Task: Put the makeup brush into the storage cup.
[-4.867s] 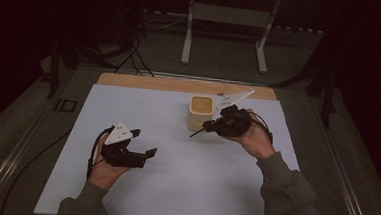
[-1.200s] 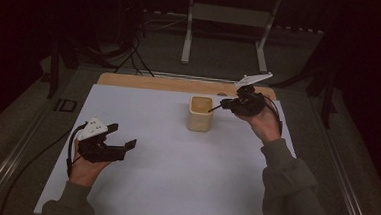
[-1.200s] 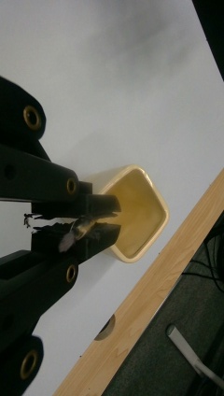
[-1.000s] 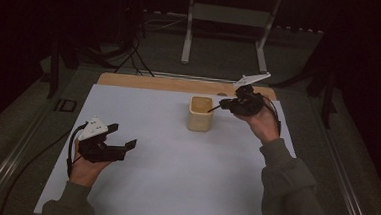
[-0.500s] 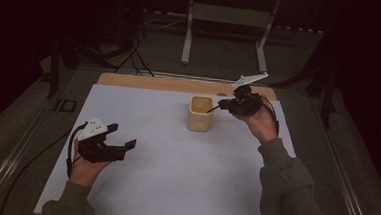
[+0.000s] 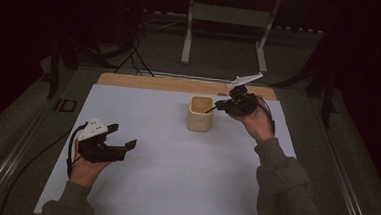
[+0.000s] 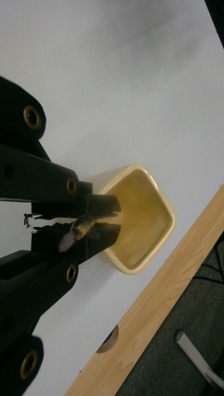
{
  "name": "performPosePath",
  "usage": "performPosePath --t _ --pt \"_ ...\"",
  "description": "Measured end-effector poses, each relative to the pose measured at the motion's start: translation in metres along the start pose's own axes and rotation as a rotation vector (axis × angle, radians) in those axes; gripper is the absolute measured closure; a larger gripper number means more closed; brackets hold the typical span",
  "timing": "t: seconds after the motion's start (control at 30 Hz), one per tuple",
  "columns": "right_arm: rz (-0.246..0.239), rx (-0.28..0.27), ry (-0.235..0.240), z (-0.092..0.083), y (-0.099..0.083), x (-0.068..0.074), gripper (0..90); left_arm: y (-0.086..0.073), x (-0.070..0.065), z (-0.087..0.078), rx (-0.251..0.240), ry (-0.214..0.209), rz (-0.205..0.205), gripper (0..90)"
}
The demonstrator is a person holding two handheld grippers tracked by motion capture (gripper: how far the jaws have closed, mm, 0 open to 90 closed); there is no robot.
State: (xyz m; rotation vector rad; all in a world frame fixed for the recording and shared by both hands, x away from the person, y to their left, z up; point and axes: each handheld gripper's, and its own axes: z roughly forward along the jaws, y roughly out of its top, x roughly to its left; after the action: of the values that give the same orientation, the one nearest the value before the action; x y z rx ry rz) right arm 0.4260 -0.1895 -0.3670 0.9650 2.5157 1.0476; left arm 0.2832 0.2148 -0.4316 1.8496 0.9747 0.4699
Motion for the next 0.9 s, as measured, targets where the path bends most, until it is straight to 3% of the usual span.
performPosePath --t 0.1,0.13,0.17,0.2,0.23,0.33,0.63,0.9 --pt "0.002 -0.002 0.000 0.002 0.000 0.000 84.5 0.000 0.000 0.000 -0.001 0.000 -0.001 14.8" --pt "0.002 -0.012 0.013 0.002 0.000 0.000 77.8 0.000 0.000 0.000 -0.001 0.000 -0.001 14.8" --pt "-0.001 -0.032 0.052 0.002 0.000 -0.001 63.3 0.000 0.000 0.000 -0.002 -0.001 -0.001 14.9" --pt "0.009 -0.046 0.084 0.002 0.000 -0.001 42.4 0.000 0.001 -0.001 -0.001 -0.001 0.000 14.8" --pt "0.020 -0.055 0.055 0.002 0.000 0.000 32.0 0.000 0.001 -0.001 -0.002 0.000 -0.002 14.8" --pt "0.022 -0.073 0.038 -0.001 0.000 0.002 21.7 0.000 0.001 -0.002 -0.004 0.000 -0.001 14.8" --pt "0.027 -0.068 0.015 -0.006 -0.007 -0.002 15.0 0.000 0.002 -0.002 -0.005 0.001 -0.002 14.8" --pt "0.029 -0.070 -0.003 -0.012 -0.019 -0.005 14.4 0.000 0.003 -0.004 -0.009 0.009 -0.006 14.8"
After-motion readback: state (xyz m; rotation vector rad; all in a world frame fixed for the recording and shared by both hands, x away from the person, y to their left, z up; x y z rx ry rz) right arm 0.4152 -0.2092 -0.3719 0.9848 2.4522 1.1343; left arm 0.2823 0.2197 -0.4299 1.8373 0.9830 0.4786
